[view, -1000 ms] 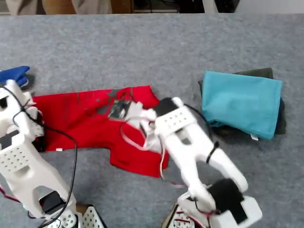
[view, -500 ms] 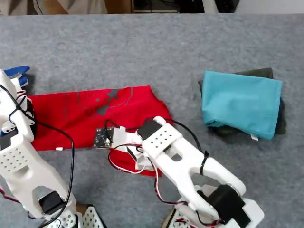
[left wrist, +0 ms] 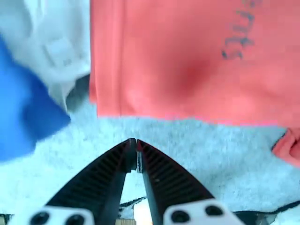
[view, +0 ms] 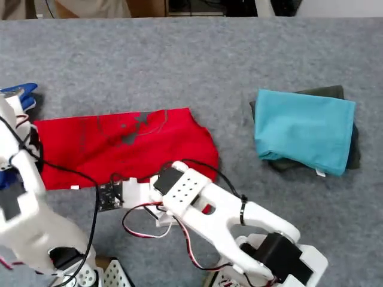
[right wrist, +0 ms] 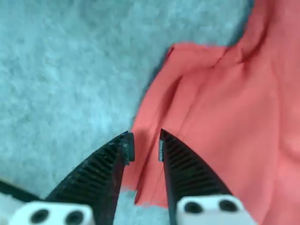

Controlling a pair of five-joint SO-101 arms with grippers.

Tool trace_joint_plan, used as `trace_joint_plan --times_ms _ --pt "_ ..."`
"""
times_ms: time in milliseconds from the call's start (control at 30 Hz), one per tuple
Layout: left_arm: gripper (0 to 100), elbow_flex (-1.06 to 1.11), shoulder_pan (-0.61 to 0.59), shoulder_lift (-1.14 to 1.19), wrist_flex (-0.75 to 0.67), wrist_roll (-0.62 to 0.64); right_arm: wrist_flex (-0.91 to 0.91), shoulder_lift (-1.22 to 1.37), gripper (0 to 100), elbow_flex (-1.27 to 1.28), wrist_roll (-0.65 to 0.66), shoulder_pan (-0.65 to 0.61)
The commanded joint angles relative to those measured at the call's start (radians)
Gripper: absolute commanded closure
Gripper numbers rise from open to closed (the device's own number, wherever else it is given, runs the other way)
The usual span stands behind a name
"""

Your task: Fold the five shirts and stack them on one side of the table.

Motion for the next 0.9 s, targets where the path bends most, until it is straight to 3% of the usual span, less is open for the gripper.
trace_joint_plan --times_ms 0,267,667,867 --pt "98 0.087 -0.029 -0.191 0.014 -0.018 -0.043 -0.002 89.7 -0.002 -0.020 -0.007" --pt "98 0.219 -0.106 -0.332 0.014 -0.058 -0.100 0.012 89.8 -0.001 -0.015 0.076" --pt "98 0.290 -0.219 -0.358 -0.071 -0.058 -0.153 0.211 90.1 -0.062 -0.014 0.077" --pt "98 0.288 -0.215 -0.360 -0.071 -0.058 -0.153 0.209 99.1 -0.064 -0.017 0.079"
